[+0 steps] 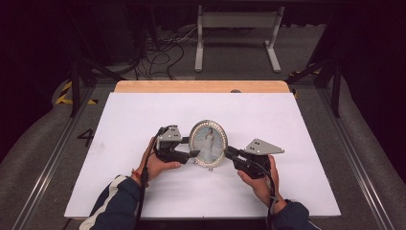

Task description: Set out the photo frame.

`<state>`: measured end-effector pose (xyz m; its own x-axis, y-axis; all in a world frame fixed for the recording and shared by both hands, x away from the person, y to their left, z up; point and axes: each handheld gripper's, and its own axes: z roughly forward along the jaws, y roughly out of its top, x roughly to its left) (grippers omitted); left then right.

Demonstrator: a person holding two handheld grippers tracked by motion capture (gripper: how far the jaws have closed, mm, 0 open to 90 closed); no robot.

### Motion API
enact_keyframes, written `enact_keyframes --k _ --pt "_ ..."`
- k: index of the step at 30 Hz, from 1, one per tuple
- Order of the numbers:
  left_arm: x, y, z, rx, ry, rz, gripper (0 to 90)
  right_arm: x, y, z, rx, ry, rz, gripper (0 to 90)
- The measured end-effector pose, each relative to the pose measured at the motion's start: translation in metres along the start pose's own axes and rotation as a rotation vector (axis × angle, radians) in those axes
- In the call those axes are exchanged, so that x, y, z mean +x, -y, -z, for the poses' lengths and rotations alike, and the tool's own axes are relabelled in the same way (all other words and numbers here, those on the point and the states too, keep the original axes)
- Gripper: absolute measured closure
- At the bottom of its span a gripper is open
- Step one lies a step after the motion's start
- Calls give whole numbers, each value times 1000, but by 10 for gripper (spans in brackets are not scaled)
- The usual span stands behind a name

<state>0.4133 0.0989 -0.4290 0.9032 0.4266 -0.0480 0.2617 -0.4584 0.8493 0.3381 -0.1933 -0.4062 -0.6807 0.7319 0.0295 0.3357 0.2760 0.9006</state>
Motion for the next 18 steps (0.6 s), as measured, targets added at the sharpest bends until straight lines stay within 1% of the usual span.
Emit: enact_keyframes --k 1,2,4,5,6,7,10,11,14,16,18 --pt "1 0 2 -20 -3 10 471 0 0 0 2 1 -1 805" --pt "1 0 3 -27 -10 15 514 0 0 -1 0 6 3 810" --pt "1 0 4 -23 -17 11 566 0 0 -1 0 6 -2 812" --pt "2 1 5 -25 -20 23 594 0 0 -1 -1 8 1 811" --pt "2 1 5 -25 -20 23 619 1 0 -1 -1 10 -1 812" --pt "3 2 6 -30 -17 33 628 0 0 -1 -3 9 0 811" --pt "1 2 7 -24 -26 32 640 0 0 -2 -2 11 -1 810" --pt "0 2 8 -23 -32 26 658 -1 1 -2 0 18 4 802" --pt "-1 2 10 -29 -28 35 676 -2 1 -3 3 24 6 796" --pt "-2 2 10 -26 -39 28 676 -4 0 -4 7 17 12 794" --pt "-4 2 11 -13 -49 20 670 -4 0 -5 4 14 5 793"
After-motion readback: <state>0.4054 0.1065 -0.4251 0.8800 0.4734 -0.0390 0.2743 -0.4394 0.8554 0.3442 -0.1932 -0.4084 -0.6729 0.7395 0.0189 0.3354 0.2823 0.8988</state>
